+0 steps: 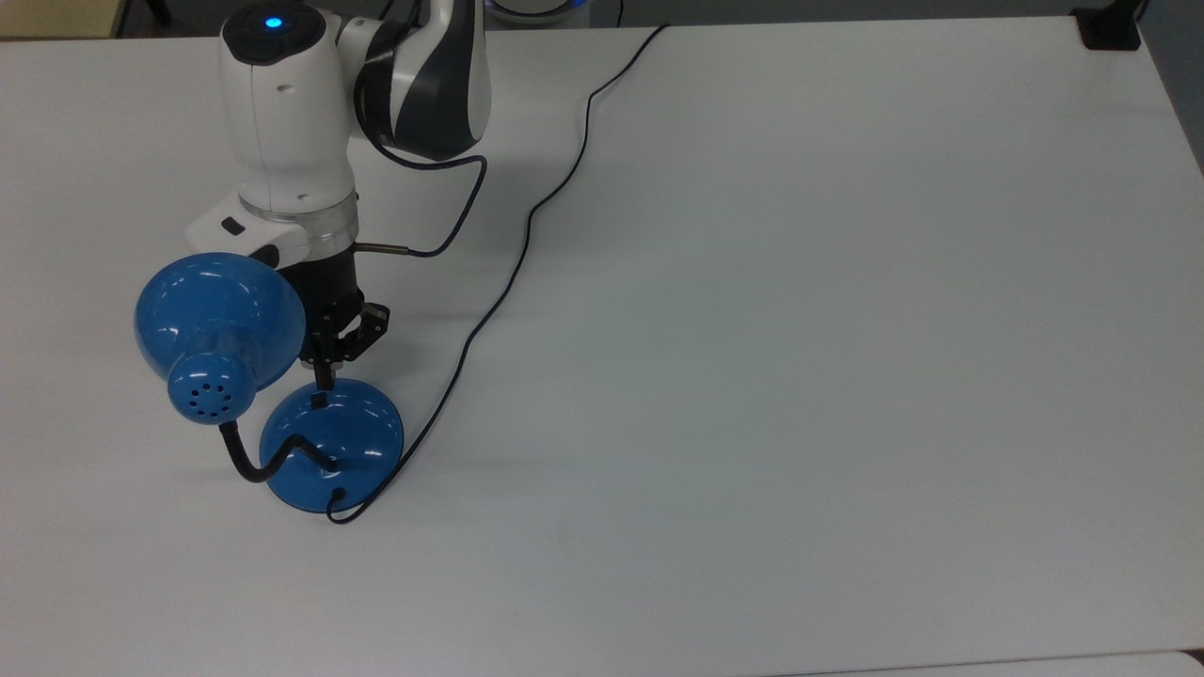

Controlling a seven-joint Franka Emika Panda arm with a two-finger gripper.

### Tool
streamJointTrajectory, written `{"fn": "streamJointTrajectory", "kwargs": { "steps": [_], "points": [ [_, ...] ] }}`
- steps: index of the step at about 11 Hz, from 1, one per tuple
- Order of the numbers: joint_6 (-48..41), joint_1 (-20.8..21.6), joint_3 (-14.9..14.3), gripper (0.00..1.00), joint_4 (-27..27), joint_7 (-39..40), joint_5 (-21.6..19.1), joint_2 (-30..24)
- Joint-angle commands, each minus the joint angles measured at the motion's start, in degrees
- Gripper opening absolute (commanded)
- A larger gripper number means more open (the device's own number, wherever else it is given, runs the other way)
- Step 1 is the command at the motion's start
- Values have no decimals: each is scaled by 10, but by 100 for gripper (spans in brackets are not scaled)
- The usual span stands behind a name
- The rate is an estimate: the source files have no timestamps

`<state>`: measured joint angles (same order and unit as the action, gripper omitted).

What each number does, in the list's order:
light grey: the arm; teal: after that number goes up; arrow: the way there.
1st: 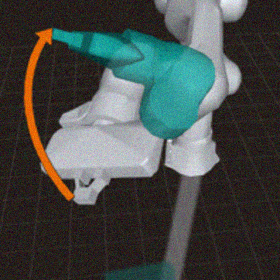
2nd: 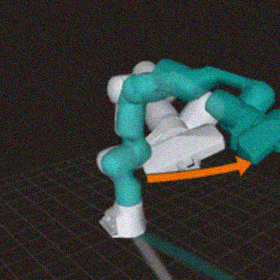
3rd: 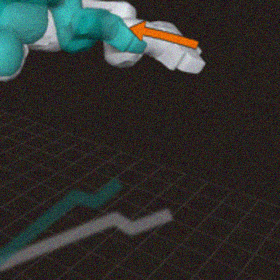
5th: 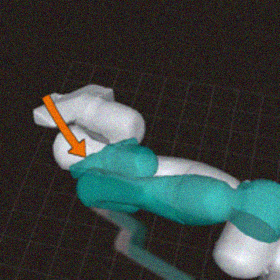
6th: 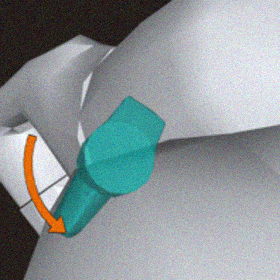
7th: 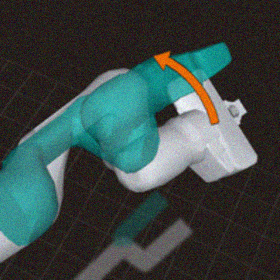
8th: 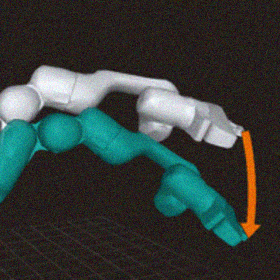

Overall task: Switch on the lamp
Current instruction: 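Move the gripper down to the switch on the blue lamp base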

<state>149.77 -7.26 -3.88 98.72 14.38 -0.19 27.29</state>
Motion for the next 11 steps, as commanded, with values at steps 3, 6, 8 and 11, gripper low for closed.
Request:
{"fn": "streamJointTrajectory", "kwargs": {
  "steps": [3, 6, 8, 11],
  "points": [
    [14, -4, 5, 0, -5, 5, -4, 21],
    [19, -4, 1, 0, -24, 5, -3, 37],
    [23, -4, 0, 0, -24, 5, -3, 42],
    [23, -5, 0, 0, -33, 5, -3, 48]
  ]
}}
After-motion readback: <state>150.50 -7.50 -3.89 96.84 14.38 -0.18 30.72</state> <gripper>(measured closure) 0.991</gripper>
